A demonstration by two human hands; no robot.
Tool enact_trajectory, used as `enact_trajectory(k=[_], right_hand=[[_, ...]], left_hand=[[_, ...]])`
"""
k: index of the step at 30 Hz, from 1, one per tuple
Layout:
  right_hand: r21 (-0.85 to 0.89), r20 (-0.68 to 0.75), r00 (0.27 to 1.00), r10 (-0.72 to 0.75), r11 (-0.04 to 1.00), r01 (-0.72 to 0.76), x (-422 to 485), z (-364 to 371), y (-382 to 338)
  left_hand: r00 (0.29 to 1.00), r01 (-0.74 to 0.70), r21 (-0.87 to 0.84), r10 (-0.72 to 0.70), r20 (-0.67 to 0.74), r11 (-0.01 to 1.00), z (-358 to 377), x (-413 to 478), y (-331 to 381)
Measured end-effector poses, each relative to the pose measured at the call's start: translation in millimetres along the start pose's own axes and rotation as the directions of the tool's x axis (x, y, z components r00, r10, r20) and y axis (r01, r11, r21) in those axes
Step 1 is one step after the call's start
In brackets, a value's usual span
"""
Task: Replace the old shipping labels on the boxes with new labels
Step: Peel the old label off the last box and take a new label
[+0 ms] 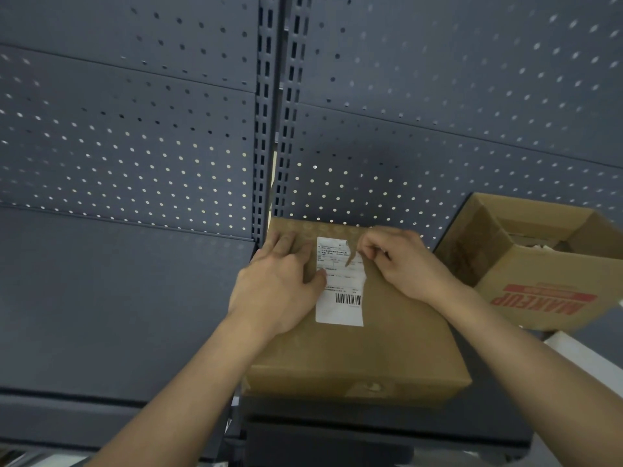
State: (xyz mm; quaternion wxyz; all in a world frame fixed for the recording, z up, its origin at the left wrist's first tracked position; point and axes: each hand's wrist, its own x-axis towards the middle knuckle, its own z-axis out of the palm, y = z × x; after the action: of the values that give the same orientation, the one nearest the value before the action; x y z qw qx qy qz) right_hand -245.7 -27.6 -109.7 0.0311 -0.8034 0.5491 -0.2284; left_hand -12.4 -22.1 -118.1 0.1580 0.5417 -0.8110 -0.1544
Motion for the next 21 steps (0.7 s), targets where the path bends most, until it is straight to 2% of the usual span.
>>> enact_trajectory(k=[5, 9, 12, 16, 21], right_hand=[[-0.186, 0.014, 0.982, -0.190, 0.964, 0.189, 0, 0, -6], [-0.221, 0.034, 0.978, -0.205, 0.953, 0.208, 1, 2, -5], [-0.170, 0.037, 0.988, -0.151, 0.973, 0.155, 1, 2, -4], [-0.011, 0.043, 0.999, -0.026, 1.000, 0.027, 2, -2, -6], [0.168, 0.010, 0.988, 0.153, 0.974, -0.153, -1, -9, -9]], left_hand=[[1.000, 0.005, 0.006, -0.005, 0.000, 1.000, 0, 0, 1], [1.000, 0.012, -0.002, -0.012, -0.002, 1.000, 0, -1, 1], [1.000, 0.013, -0.008, -0.013, -0.002, 1.000, 1, -1, 1], [1.000, 0.011, -0.020, -0.011, -0.007, 1.000, 1, -1, 0], [1.000, 0.007, -0.015, -0.007, -0.013, 1.000, 1, -1, 0]])
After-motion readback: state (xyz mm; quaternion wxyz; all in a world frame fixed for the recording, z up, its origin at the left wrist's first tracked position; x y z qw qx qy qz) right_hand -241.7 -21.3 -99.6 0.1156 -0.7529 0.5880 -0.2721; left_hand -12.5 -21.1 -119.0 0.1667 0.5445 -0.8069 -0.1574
